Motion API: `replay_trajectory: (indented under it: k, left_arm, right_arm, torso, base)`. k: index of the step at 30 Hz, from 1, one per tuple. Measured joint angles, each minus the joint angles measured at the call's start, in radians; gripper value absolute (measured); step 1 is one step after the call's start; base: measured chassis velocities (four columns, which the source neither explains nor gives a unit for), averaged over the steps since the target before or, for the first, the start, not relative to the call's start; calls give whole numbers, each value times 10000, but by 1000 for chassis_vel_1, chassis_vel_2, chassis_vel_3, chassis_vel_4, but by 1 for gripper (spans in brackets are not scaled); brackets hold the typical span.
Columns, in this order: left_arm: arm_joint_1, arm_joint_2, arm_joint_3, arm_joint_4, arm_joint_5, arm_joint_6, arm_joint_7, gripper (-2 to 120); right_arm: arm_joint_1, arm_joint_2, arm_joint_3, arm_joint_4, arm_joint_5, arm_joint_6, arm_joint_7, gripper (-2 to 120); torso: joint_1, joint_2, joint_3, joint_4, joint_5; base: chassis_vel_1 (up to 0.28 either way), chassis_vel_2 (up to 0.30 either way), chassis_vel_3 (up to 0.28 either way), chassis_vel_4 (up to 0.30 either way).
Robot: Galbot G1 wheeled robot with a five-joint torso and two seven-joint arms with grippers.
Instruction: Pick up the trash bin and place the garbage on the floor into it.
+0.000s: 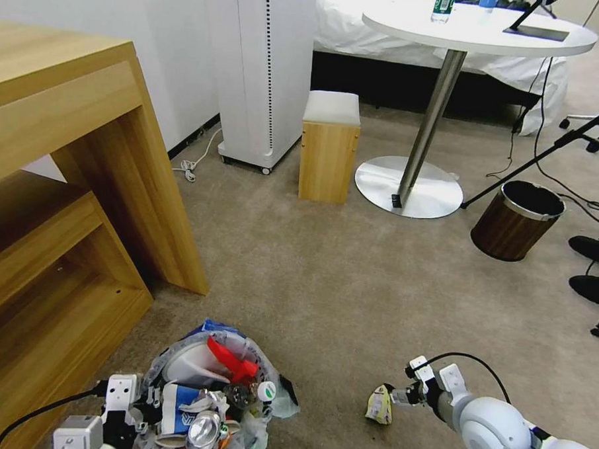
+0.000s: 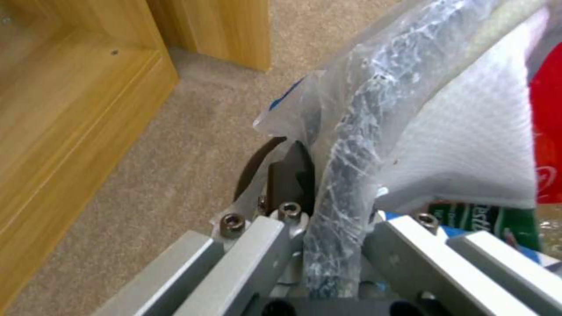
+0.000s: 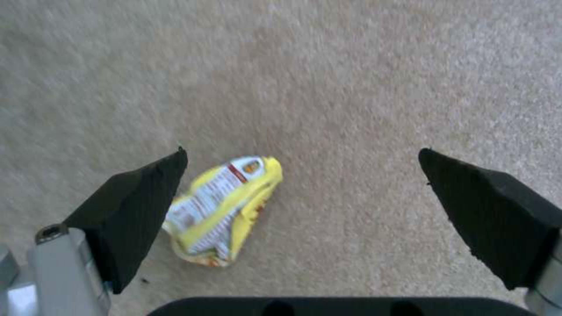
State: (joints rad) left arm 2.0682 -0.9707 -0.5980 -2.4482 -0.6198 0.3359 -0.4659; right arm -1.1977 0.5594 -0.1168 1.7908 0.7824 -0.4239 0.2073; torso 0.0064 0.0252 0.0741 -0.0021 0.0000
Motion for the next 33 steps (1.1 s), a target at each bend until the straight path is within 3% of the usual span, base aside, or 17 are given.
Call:
replay_trajectory:
  k: [6, 12, 33]
  left_arm:
    - [-7, 104, 64, 152, -26, -17, -1, 0]
    - [69, -141, 544, 501, 634, -170, 96, 0]
    - [58, -165, 549, 601, 753, -394, 182, 0]
  right_arm:
    - [17, 323, -296, -685, -714, 277, -255, 100]
    - [216, 802, -572, -1766, -1477, 945, -723, 100]
    - [528, 1999, -1206, -3343, -2185, 1673, -1203, 100]
  torso:
    - [0, 1, 0, -1, 0]
    - [0, 1, 0, 0, 1]
    - [1, 1, 0, -2, 0]
  base:
    - [0, 0, 0, 0]
    - [0, 0, 0, 0]
    - [0, 0, 0, 0]
